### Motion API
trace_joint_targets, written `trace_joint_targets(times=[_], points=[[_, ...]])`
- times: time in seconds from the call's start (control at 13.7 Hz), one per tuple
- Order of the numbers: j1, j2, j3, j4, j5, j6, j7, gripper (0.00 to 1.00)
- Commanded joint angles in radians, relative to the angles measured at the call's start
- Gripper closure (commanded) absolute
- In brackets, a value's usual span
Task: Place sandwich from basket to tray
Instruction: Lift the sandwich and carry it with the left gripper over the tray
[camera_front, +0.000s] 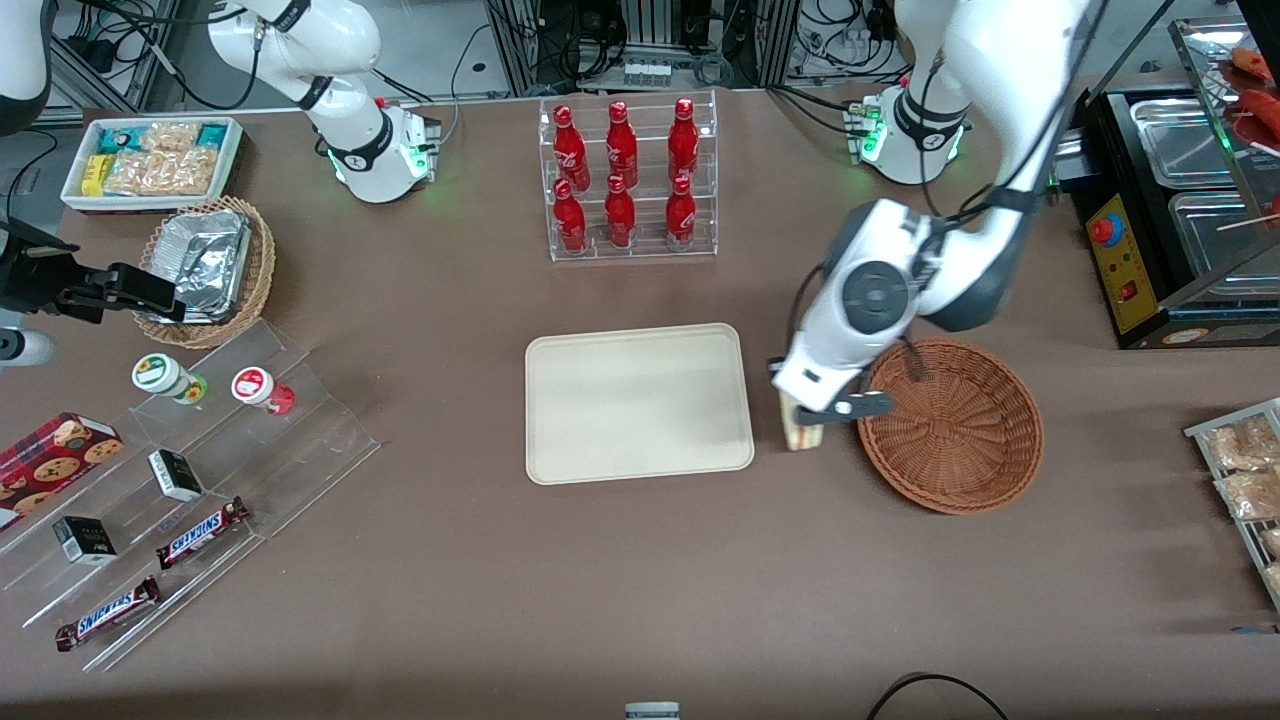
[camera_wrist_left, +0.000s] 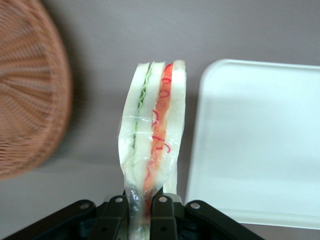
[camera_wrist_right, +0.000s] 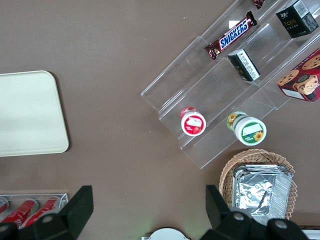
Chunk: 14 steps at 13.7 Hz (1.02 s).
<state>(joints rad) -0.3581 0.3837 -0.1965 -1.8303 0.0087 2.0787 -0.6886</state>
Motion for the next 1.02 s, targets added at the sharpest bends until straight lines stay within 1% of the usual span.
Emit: trace_joint_targets(times=[0.0,0.22,0.37,0.44,0.66,0.95], points=[[-0.083,0.111,0.011,0.153,0.011,-0.029,-0.103,1.00],[-0.179,0.237,0.012,0.313,0.010,-0.077,-0.169,1.00],[-0.226,0.340,0.012,0.458,0.008,-0.135,-0.234,1.00],[-0.245,0.372,0.012,0.498,0.008,-0.141,-0.245,1.00],[-0.272,0.426,0.011,0.560,0.002,-0.138,-0.267,1.00],[-0.306,0.457,0.012,0.589,0.005,-0.135,-0.288,1.00]])
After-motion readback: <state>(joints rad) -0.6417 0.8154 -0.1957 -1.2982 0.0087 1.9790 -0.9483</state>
